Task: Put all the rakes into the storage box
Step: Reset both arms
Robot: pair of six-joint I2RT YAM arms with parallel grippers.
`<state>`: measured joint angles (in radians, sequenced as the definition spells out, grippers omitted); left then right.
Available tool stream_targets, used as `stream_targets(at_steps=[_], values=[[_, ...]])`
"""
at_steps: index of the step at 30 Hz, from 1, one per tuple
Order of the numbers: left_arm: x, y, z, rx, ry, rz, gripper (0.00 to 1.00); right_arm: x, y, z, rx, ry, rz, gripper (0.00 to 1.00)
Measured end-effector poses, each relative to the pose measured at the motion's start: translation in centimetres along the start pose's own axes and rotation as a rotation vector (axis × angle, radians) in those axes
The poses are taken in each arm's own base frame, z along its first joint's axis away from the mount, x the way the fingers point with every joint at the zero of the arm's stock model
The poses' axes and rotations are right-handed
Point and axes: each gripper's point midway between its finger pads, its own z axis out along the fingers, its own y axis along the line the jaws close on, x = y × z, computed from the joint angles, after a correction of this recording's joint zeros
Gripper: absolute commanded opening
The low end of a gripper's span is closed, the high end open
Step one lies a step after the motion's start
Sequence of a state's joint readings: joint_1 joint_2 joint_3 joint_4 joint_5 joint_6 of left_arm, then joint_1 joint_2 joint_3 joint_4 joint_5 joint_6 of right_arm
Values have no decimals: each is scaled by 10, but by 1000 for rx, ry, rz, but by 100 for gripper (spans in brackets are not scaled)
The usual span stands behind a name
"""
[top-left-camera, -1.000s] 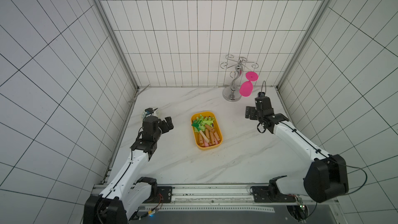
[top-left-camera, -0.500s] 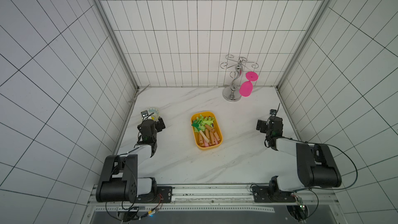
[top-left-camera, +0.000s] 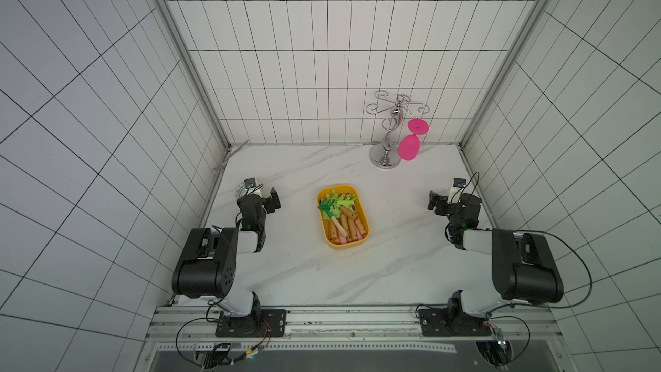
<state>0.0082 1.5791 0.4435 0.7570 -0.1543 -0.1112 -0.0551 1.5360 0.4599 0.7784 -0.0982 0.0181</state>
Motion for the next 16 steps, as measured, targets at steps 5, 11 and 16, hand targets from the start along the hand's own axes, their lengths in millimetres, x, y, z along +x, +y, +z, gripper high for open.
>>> stream_targets(at_steps=[5, 11, 16], values=[[2, 2, 0, -11, 8, 1, 99, -2, 1, 0, -3, -8, -4, 99], [2, 2, 0, -13, 8, 1, 99, -2, 2, 0, -5, -7, -5, 99], [2, 3, 0, -15, 8, 2, 99, -1, 2, 0, -6, -7, -6, 99]])
